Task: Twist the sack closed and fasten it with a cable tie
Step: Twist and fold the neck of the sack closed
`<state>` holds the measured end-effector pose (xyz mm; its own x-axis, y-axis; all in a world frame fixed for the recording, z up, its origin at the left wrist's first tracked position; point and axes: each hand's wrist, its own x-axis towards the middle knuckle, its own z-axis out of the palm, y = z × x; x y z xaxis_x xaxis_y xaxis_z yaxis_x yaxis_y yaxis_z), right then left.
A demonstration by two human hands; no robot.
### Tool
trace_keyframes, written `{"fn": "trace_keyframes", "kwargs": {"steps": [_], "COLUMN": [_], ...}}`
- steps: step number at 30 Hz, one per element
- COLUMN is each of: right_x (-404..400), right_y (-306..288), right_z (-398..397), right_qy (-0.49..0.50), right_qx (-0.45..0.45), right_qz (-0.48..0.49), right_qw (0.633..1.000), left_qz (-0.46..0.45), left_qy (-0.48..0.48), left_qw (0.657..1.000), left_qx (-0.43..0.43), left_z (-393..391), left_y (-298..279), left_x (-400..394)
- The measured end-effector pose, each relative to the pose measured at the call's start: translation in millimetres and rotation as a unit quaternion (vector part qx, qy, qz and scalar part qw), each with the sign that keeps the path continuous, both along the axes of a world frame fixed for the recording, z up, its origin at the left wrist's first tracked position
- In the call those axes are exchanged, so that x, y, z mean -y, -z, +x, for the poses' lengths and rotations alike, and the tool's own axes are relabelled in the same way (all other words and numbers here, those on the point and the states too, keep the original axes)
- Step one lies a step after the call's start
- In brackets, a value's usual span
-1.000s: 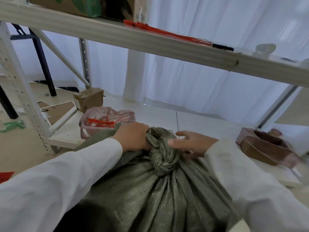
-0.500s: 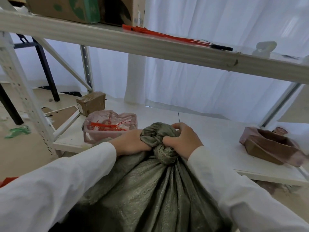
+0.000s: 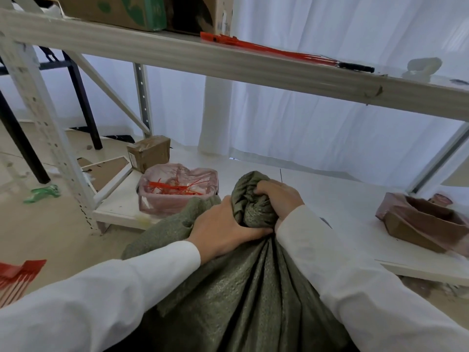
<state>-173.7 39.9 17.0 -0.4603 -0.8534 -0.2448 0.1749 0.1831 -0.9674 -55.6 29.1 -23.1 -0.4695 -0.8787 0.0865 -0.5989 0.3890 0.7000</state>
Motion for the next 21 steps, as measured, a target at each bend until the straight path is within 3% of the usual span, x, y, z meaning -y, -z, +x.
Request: {"fn": "trace_keyframes", "kwargs": {"steps": [4,6,8,10,14,18,21], "right_x": [-13.8,-25.2,-31.8,-33.0,-38.0,-43.9,-46.7], "right_y": [-0.1,2.5,10.5,18.6,22.7,23.1,30.7], "right_z": [-13.9,-29.6,-41.0,-48.3,-50.6,-41.6,-30.3], "right_qy": [-0.149,-0.23,-0.246,-0.269,-0.333,-0.277,-0.212], "right_qx": [0.024,-0.104,-0.28,-0.353,-0.262,-0.21,-0.123], "right_qz": [-0.057,-0.028,0.006,-0.019,-0.031,-0.092,-0.099], "right_qw": [0.987,0.967,0.928,0.896,0.905,0.933,0.964], "left_qz": [-0.005,-0.011,-0.014,-0.03,-0.052,-0.027,0.009], "left_qy": [-0.034,-0.031,-0.011,0.024,0.088,0.077,0.073], "left_qw": [0.998,0.997,0.996,0.995,0.989,0.986,0.988], "left_qx": [-0.044,-0.074,-0.092,-0.097,-0.112,-0.145,-0.137], "left_z": [5.3,5.0,1.1,-4.2,-8.9,-8.4,-5.4], "left_y": [7.8,12.8,15.9,20.4,26.3,32.9,34.0], "left_x": [11.8,12.8,8.0,1.2,-9.6,-10.3,-8.4]}}
